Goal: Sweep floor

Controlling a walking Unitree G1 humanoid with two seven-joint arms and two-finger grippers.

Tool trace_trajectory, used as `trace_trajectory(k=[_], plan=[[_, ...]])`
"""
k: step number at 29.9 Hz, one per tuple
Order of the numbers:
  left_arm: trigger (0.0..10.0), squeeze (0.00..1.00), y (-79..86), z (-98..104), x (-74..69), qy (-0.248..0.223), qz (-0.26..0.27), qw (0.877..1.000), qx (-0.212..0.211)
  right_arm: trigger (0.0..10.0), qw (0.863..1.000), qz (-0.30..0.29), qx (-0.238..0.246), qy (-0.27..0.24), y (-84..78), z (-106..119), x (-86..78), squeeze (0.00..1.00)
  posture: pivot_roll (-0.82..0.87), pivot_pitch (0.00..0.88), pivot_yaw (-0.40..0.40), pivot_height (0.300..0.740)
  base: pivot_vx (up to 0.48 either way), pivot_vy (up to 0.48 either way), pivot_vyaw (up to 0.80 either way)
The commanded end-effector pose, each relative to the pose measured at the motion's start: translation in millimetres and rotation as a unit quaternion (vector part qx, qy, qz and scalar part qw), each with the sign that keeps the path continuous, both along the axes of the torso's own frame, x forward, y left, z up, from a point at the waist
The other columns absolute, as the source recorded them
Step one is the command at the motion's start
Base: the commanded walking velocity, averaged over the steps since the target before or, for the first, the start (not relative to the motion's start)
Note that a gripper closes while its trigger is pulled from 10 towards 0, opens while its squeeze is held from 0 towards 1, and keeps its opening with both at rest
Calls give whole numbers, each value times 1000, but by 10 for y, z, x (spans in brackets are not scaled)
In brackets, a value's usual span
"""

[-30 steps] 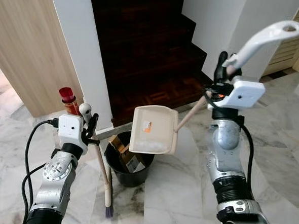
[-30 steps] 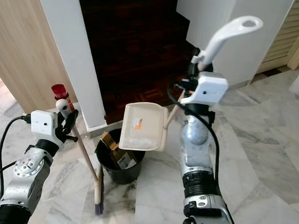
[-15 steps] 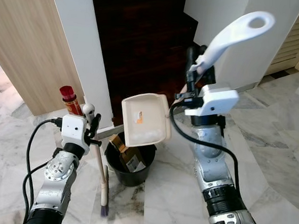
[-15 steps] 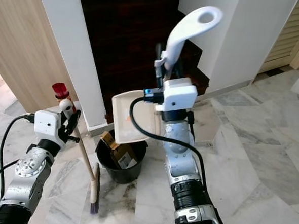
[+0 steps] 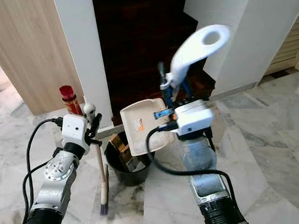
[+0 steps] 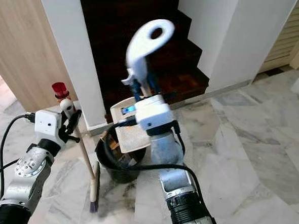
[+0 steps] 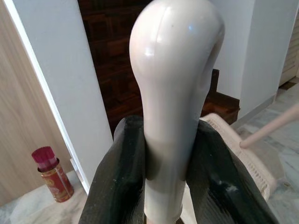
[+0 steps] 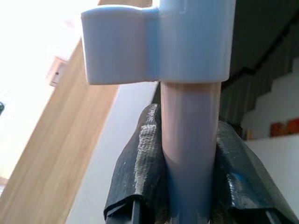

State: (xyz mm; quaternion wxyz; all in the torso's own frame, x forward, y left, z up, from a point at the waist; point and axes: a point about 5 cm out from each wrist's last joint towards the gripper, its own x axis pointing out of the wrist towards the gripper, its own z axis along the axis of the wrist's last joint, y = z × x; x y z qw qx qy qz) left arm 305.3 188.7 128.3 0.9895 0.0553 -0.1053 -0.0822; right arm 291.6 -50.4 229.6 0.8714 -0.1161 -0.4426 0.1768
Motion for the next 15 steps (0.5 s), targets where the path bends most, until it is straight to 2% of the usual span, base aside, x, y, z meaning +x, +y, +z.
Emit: trace_trajectory(k=[1,15], plan=[[10000,0,-18,118,1,-32,-8,999,20,10000,998,22,8,-59,52,173,-133,0,76,63,32,740,0,0,0],[10000,0,-38,117,-2,-32,-15,999,26,10000,991,35,-31,-124,201,225,-324,0,77,65,31,740,0,0,0]])
